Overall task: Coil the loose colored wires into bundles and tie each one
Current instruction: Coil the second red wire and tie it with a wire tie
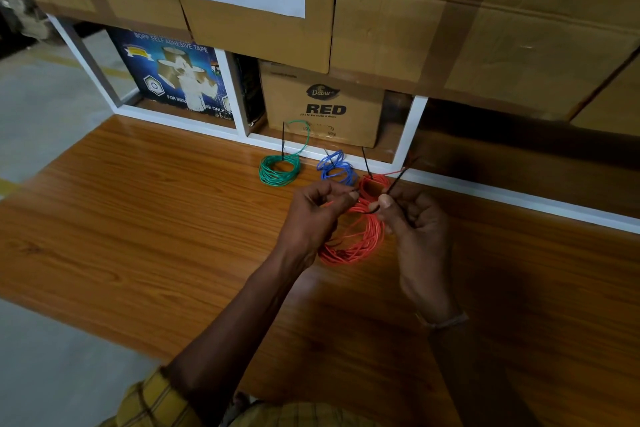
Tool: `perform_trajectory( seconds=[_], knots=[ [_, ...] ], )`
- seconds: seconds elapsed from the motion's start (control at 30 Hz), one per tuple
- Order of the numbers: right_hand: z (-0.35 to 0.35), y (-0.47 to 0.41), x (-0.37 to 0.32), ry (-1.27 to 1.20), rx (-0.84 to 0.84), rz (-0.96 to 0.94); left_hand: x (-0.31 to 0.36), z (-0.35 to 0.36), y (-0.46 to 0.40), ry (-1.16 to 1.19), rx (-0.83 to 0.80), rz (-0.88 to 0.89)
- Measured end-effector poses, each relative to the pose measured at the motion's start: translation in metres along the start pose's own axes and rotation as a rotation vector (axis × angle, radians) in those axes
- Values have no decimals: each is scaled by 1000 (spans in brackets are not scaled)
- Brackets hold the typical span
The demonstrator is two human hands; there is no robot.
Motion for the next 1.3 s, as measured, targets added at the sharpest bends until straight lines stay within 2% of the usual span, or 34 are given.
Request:
perform_trajectory(
  seconds=[0.2, 0.4, 0.77, 1.1, 1.3],
  knots=[
    [3, -1, 2, -137, 42, 104, -3, 0, -2, -75, 98, 59],
    [4, -5, -2, -163, 17, 142, -1, 1, 2, -72, 108, 87],
    [4, -5, 6, -23, 41, 281, -2, 2, -1, -103, 123, 150],
    [2, -7, 9, 26, 98, 288, -3, 6, 3, -133, 149, 181],
    [3, -7, 10, 44, 71, 273, -3, 5, 2, -146, 163, 169]
  ],
)
Point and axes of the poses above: each hand's wrist, its own y-axis away from the middle knuckle, its own z-axis out of the palm, x = y × z, the point moved 9 cm from there along -y, towards the middle knuckle, and after that the axes turned 15 degrees about -z, right-handed, at the moved point
